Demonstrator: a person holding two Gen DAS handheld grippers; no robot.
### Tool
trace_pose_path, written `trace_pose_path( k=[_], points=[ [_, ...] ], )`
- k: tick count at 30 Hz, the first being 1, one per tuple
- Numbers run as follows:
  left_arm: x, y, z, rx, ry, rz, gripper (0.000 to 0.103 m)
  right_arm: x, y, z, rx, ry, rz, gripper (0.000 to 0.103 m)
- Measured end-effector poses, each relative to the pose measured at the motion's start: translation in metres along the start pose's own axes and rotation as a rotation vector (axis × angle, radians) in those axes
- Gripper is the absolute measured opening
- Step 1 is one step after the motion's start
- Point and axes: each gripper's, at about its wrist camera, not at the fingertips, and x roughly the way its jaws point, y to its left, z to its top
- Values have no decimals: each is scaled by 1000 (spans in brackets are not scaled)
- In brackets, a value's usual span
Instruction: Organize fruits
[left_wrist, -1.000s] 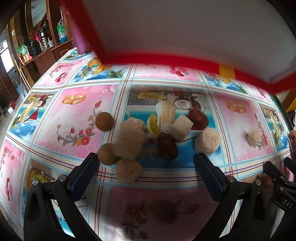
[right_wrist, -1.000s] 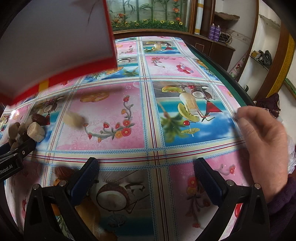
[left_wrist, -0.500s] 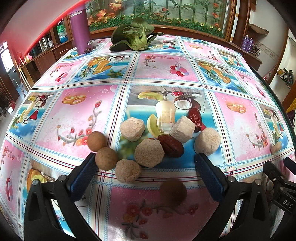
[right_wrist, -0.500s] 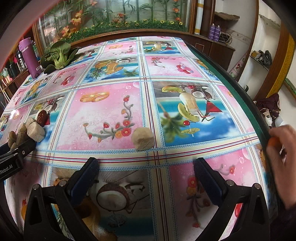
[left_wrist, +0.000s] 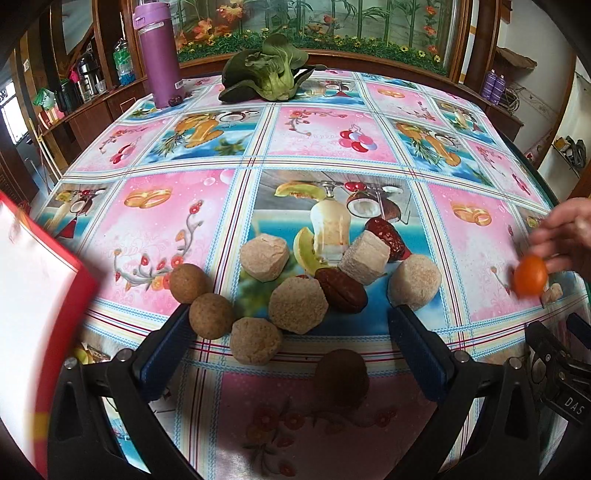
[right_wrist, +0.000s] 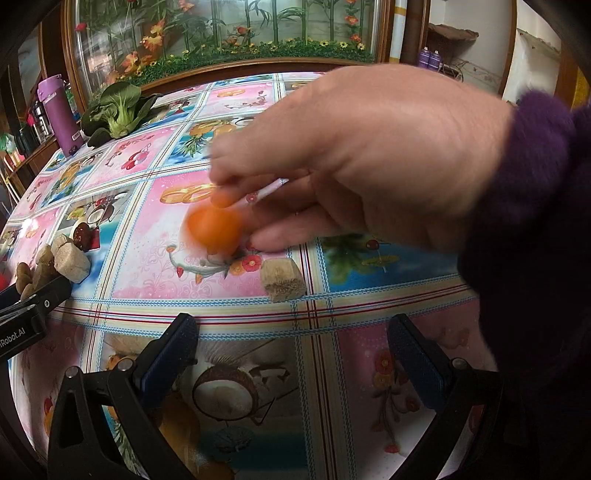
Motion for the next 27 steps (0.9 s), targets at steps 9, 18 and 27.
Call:
trace_pose_path(
  k=[9,18,27],
  points=[
    [1,0,0,0,0,0,103,-1,0,-1,0,0,0,103],
    [2,0,0,-1,0,0,103,0,0,0,0,0,0,103],
    [2,0,1,0,5,-2,103,0,0,1,6,1,-2,103]
  ],
)
